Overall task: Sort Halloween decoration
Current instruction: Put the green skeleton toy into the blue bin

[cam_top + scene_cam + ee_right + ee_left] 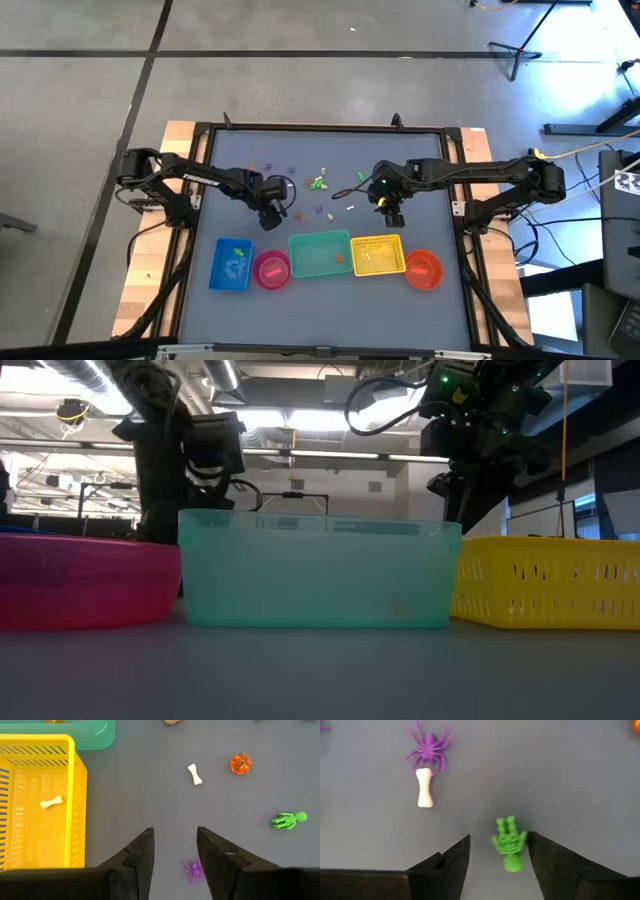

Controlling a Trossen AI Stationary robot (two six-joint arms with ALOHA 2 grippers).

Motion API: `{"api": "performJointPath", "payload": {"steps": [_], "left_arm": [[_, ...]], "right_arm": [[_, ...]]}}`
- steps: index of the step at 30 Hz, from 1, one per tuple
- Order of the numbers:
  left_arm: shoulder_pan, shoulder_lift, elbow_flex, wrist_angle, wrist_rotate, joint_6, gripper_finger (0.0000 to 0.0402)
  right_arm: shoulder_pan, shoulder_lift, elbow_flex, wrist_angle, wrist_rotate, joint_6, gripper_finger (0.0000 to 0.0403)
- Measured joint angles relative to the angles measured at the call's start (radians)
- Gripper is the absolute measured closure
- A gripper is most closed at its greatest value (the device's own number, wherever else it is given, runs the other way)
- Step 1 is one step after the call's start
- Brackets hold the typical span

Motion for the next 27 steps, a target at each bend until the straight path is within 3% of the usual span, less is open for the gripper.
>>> {"api": "performJointPath", "payload": {"steps": [10,27], "left_arm": [[0.001,-0.003,-0.026,0.019,0.001,-0.001,0.0219],[0.002,0.0,-0.017,0.017,0.048,0.0,0.0315]], "right_arm": [[0.0,0.0,0.0,0.001,0.0,0.0,0.0256],[0.0,0.0,0.0,0.002,0.0,0.003,0.0256]]}}
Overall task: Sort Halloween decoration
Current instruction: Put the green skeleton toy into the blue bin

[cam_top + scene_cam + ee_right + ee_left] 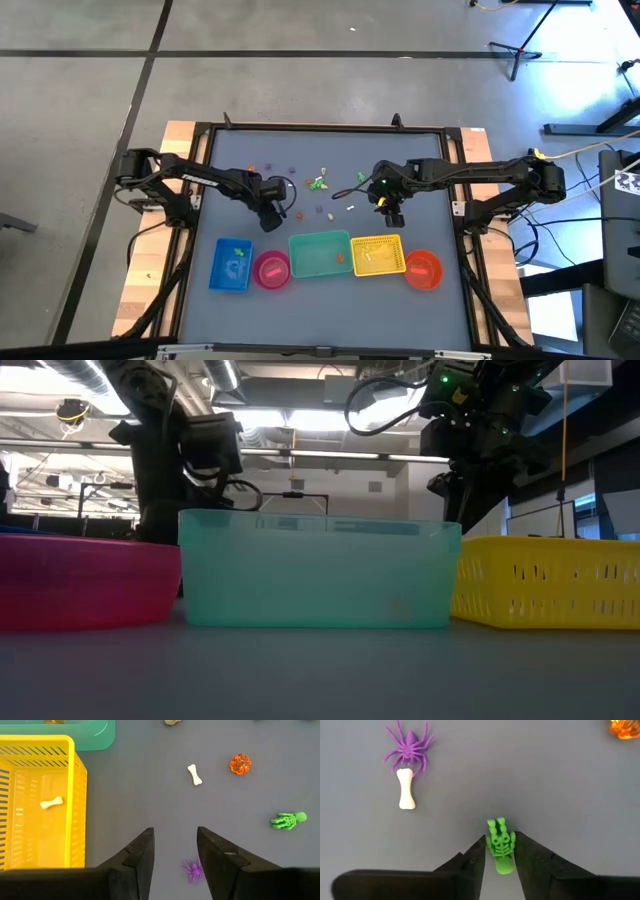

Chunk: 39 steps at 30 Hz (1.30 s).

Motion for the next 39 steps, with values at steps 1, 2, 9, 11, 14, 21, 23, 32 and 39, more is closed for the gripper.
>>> {"api": "performJointPath", "payload": {"steps": [1,2,9,11,14,21,23,32,39], "left_arm": [[0.0,0.001,0.005,-0.004,0.002,0.0,0.032],[0.0,0.002,0.011,-0.008,0.001,0.0,0.0325],[0.0,0.005,0.059,-0.017,-0.002,0.0,0.0357],[0.0,0.005,0.068,-0.02,-0.001,0.0,0.0362],[0.0,0.004,0.084,-0.02,0.0,0.0,0.0365],[0.0,0.003,0.14,-0.031,0.033,0.001,0.0365],[0.0,0.003,0.166,-0.056,0.054,0.001,0.0365],[-0.031,0.002,0.341,-0.276,0.111,0.008,0.0366],[-0.141,0.001,0.445,-0.394,0.209,-0.086,0.0366]], "right_arm": [[0.0,0.0,0.0,0.0,0.0,0.0,0.0256],[0.0,0.0,0.0,0.0,0.0,0.0,0.0256],[0.0,0.0,0.0,0.0,0.0,0.0,0.0256],[0.0,0.0,0.0,0.0,0.0,0.0,0.0256],[0.0,0.0,0.0,0.0,0.0,0.0,0.0256],[0.0,0.0,0.0,0.001,0.0,0.001,0.0256],[0.0,0.0,0.0,0.001,0.0,0.0,0.0256],[0.0,0.0,0.0,0.018,0.0,0.0,0.0256],[0.0,0.0,0.0,0.024,0.0,0.0,0.0256]]}}
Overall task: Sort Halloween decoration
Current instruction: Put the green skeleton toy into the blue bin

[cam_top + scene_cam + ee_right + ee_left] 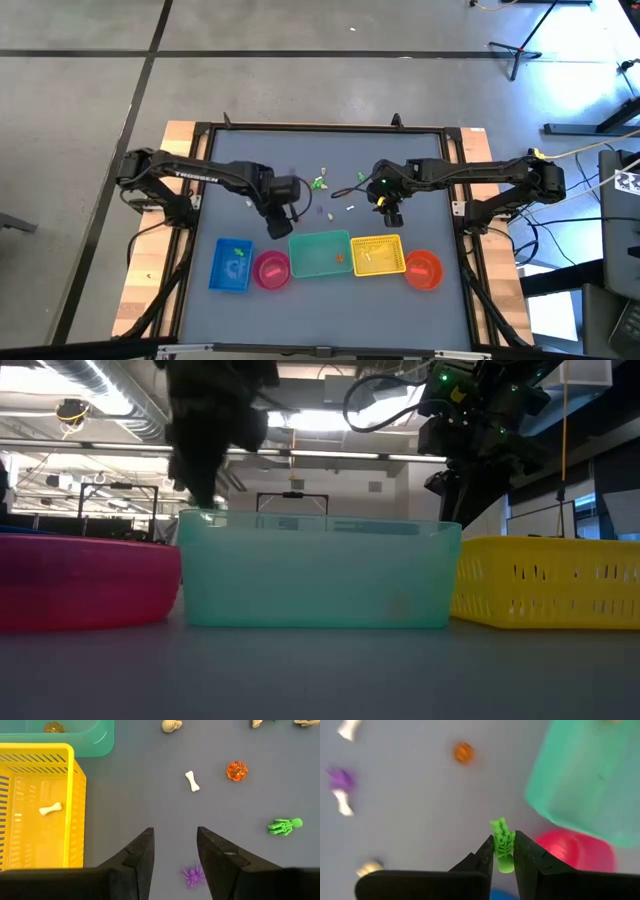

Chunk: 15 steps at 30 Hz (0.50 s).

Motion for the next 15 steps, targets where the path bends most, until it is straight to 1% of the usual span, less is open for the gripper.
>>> {"api": "performJointPath", "payload": {"steps": [4,15], "left_arm": [[-0.082,-0.001,0.013,-0.058,0.027,-0.092,0.0366],[-0.296,-0.001,0.013,-0.197,0.025,-0.387,0.0365]], "right_arm": [[0.0,0.0,0.0,0.0,0.0,0.0,0.0256],[0.0,0.0,0.0,0.0,0.0,0.0,0.0256]]}}
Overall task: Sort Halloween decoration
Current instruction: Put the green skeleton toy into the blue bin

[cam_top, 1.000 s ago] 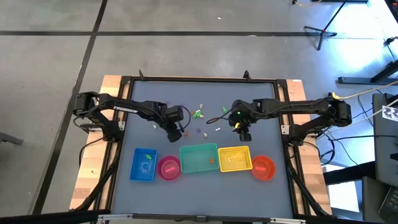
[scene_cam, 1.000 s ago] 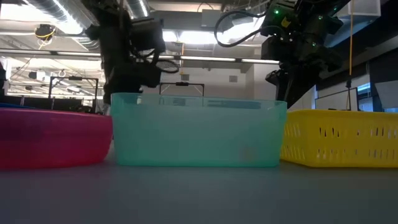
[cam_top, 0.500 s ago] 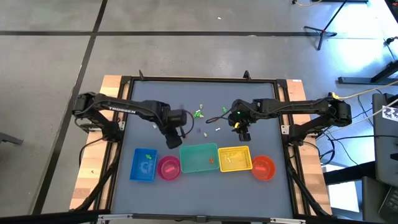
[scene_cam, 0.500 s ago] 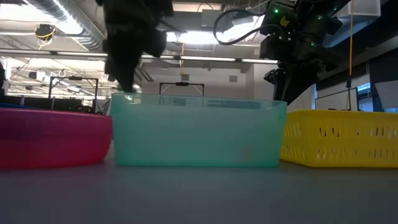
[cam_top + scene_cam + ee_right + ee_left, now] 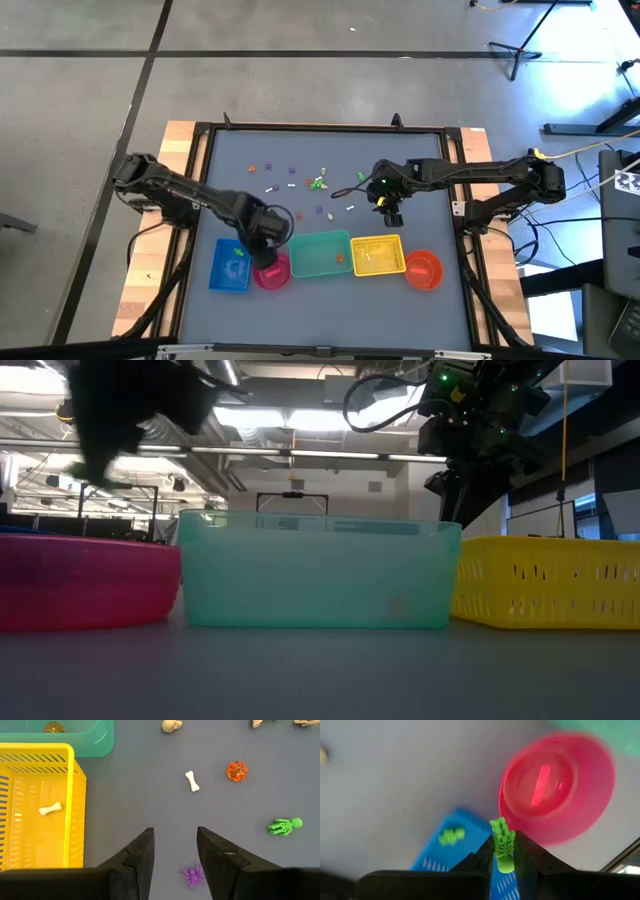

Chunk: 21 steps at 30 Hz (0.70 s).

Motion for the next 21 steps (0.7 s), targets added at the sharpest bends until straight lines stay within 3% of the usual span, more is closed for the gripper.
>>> {"api": "performJointPath", "payload": {"steps": [12,21], "left_arm": [[-0.195,0.0,0.0,-0.083,-0.009,-0.238,0.0362],[-0.306,0.0,0.0,-0.084,-0.135,-0.366,0.0362]], "right_arm": [[0.0,0.0,0.0,0.0,0.0,0.0,0.0256],[0.0,0.0,0.0,0.0,0.0,0.0,0.0256]]}}
